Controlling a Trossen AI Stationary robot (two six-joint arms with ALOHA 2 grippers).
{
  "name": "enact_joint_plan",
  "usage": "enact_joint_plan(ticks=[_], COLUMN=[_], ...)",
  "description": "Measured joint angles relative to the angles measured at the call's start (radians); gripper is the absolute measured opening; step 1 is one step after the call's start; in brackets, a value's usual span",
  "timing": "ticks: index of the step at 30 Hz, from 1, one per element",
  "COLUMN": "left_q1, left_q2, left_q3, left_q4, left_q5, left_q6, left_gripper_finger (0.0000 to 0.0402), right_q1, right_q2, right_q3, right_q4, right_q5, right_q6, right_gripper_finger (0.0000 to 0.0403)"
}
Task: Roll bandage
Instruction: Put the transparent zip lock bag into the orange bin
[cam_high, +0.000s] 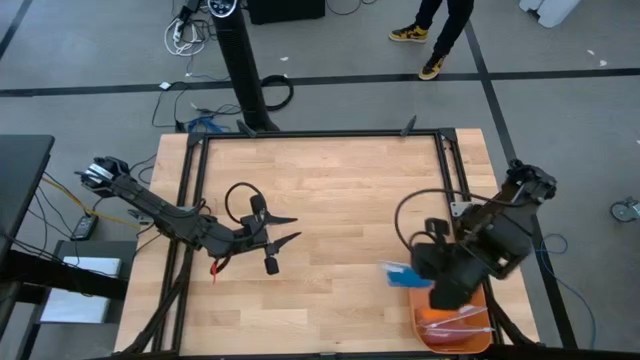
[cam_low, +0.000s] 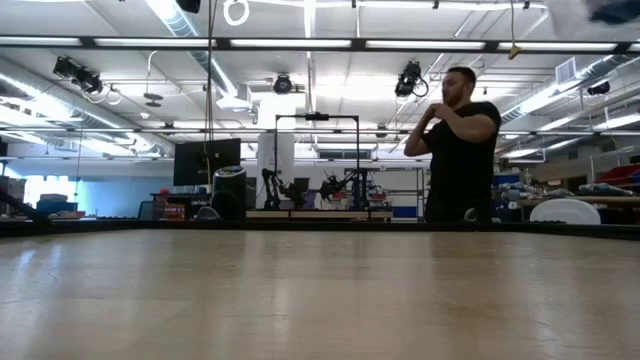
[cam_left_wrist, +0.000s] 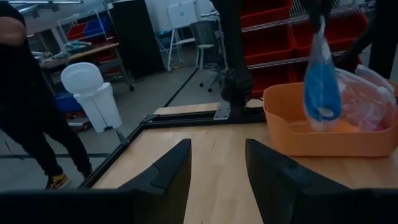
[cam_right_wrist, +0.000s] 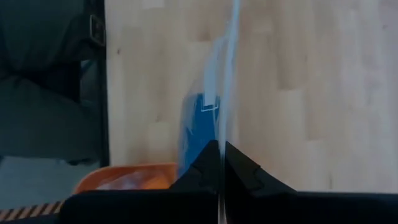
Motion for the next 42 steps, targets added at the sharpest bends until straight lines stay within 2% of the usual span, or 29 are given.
enact_joint_plan(ticks=[7, 10, 15, 20, 25, 31, 37, 42], left_q1=[-0.003, -0.007, -0.007, -0.007, -0.007, -0.007, -0.007, -0.007], left_q2=[0.001, 0.001, 0.001, 0.001, 0.001, 0.001, 0.001, 0.001], left_q3=[0.0, 0.0, 0.0, 0.0, 0.0, 0.0, 0.0, 0.0], left_q4=[-0.034, -0.073, -0.122, -0.123, -0.129, -0.132, -0.136, -0.153], left_q5=[-0.008, -0.018, -0.02, -0.021, -0.02, -0.02, -0.02, -0.02], left_q6=[-0.026, -0.054, -0.104, -0.103, -0.107, -0.116, -0.117, -0.118], left_gripper_finger=[0.0159, 0.0159, 0.0159, 0.0159, 0.0159, 0.0159, 0.0159, 0.0159], right_q1=[0.115, 0.13, 0.128, 0.139, 0.164, 0.188, 0.226, 0.247], right_q2=[0.006, 0.011, 0.012, 0.012, 0.012, 0.014, 0.016, 0.017], right_q3=[-0.037, -0.105, -0.235, -0.303, -0.32, -0.32, -0.364, -0.432], right_q4=[0.002, 0.003, 0.003, 0.002, 0.021, 0.099, 0.103, 0.228], right_q5=[-0.032, -0.112, -0.306, -0.381, -0.388, -0.322, -0.317, -0.265], right_q6=[0.202, 0.257, 0.321, 0.331, 0.329, 0.294, 0.279, 0.285], right_gripper_finger=[0.0, 0.0, 0.0, 0.0, 0.0, 0.0, 0.0, 0.0])
